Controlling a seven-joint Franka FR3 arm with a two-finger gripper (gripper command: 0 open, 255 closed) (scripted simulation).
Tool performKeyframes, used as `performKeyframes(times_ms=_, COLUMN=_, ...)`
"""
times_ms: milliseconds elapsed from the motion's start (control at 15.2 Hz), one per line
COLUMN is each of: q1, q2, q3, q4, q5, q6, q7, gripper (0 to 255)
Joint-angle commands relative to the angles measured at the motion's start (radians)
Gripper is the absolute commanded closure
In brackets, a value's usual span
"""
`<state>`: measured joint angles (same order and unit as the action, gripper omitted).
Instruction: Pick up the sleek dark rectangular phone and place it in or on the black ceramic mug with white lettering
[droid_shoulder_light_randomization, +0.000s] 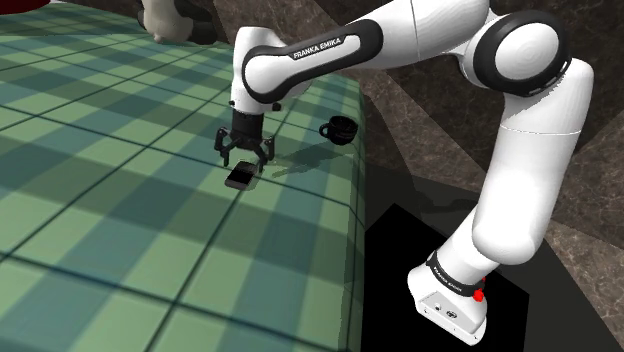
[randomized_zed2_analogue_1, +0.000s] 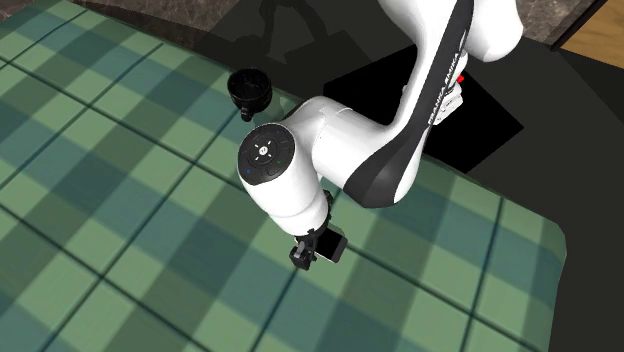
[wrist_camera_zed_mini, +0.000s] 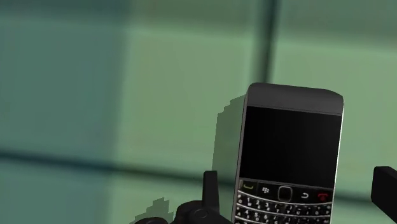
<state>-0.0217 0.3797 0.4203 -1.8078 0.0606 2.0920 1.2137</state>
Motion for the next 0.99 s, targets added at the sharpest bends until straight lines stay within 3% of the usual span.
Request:
performKeyframes(times_ms=0, q1=0.004, q2=0.012, q3=-0.001, q4=-0.012, q5=-0.004, q6=0.024, q7=0.003, gripper=0)
performKeyframes(times_ms=594, q1=0.008, q2=0.020, q3=-0.002, q4=-0.022, q5=-0.007, q6=0.043, q7=0.005, gripper=0)
performKeyframes(times_ms=660, q1=0.008, q2=0.020, q3=-0.002, q4=-0.022, q5=-0.007, q6=0.043, q7=0.005, gripper=255)
performKeyframes(times_ms=924, q1=0.007, q2=0.020, q3=-0.002, q4=-0.023, q5=-0.006, q6=0.043, q7=0.005, gripper=255)
